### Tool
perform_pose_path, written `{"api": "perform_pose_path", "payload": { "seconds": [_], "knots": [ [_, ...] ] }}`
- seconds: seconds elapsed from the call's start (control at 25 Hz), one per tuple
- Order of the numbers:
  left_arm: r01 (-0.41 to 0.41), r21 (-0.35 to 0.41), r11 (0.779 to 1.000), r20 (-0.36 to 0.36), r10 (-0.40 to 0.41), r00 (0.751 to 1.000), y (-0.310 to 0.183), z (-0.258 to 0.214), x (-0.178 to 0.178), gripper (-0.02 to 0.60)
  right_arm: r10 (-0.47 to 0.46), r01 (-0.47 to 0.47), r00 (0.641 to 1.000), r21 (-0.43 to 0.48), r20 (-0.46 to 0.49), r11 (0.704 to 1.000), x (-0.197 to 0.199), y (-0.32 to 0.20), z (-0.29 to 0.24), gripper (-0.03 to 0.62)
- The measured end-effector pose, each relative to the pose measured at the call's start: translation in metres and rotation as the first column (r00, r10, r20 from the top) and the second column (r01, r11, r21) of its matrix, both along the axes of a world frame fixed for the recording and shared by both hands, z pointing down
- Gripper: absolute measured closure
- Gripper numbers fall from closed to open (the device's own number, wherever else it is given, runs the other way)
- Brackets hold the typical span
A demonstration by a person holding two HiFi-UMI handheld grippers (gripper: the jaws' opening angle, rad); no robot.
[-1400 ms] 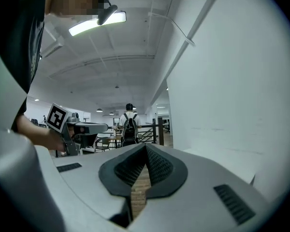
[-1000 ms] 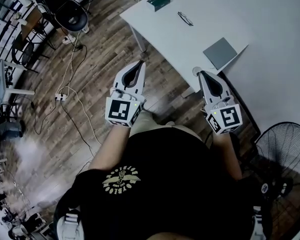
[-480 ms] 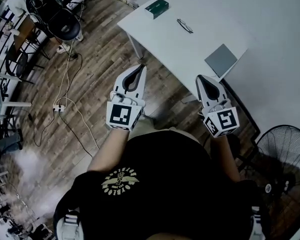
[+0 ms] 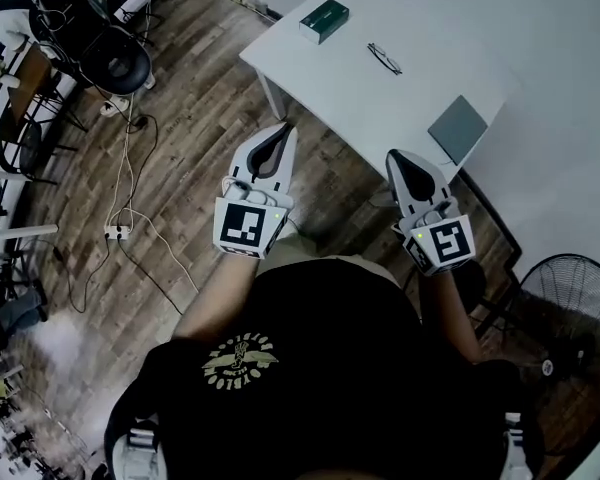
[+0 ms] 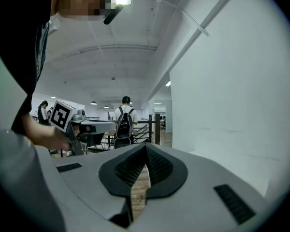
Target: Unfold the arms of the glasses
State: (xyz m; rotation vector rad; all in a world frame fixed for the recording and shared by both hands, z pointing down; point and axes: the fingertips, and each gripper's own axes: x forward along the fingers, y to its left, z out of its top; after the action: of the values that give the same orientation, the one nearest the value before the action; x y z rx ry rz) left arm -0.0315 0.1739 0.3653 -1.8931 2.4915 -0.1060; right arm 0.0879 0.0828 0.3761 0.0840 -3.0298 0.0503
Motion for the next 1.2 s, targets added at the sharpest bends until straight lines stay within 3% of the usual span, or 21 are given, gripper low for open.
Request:
{"api": "perform_pose_path", "payload": {
  "seconds": [0.36, 0.76, 0.92, 1.2],
  "knots": [
    [-0.076, 0.048, 0.996, -0.031, 0.077, 0.997, 0.002, -0.001, -0.075, 0.573, 0.079, -0.077, 0.995, 0.032, -0.061, 0.997, -0.065, 0.022, 0.007, 0.594],
    [-0.197, 0.054, 0.979, -0.072, 0.2, 0.977, -0.018, 0.012, -0.09, 0.573, 0.194, -0.188, 0.977, 0.067, -0.09, 0.98, -0.066, 0.016, 0.01, 0.594],
    [-0.208, 0.036, 0.977, -0.087, 0.211, 0.974, -0.029, 0.017, -0.09, 0.572, 0.209, -0.205, 0.973, 0.046, -0.1, 0.978, -0.069, -0.001, 0.014, 0.594],
    [-0.177, 0.019, 0.984, -0.101, 0.178, 0.979, -0.051, 0.027, -0.118, 0.572, 0.152, -0.153, 0.984, -0.006, -0.094, 0.988, -0.115, -0.027, 0.023, 0.594]
  ]
}}
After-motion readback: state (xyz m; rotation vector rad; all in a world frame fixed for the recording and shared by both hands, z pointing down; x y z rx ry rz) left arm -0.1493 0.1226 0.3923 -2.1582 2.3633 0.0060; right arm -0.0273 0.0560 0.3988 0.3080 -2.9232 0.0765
